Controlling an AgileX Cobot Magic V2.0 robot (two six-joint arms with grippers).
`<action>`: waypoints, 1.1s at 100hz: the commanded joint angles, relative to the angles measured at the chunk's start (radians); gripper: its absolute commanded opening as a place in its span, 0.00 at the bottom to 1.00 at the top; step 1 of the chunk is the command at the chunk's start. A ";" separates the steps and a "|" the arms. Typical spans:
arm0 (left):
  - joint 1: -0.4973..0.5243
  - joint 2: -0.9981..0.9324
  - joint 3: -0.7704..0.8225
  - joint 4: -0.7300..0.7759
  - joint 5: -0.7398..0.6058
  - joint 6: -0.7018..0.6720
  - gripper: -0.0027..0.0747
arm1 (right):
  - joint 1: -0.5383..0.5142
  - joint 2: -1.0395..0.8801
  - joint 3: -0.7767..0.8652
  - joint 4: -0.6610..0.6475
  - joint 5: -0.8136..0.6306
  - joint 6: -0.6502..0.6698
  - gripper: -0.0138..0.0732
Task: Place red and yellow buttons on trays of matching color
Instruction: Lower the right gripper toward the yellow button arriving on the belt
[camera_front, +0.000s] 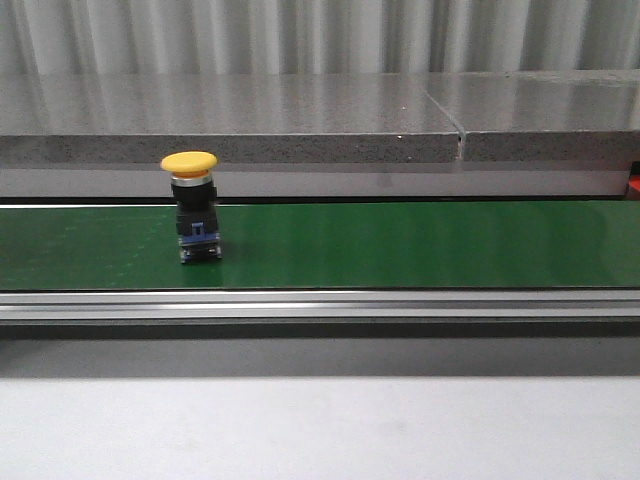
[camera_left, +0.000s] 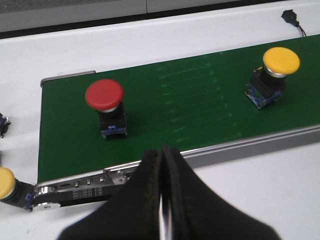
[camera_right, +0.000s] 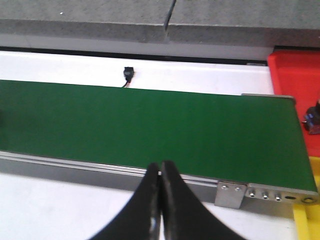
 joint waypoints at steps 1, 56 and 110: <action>-0.011 -0.054 0.004 -0.021 -0.043 -0.001 0.01 | 0.055 0.074 -0.078 -0.008 -0.057 -0.007 0.04; -0.011 -0.130 0.024 -0.021 -0.035 -0.001 0.01 | 0.386 0.662 -0.517 -0.070 -0.006 -0.049 0.41; -0.011 -0.130 0.024 -0.021 -0.035 -0.001 0.01 | 0.512 1.173 -0.984 -0.041 0.263 -0.054 0.88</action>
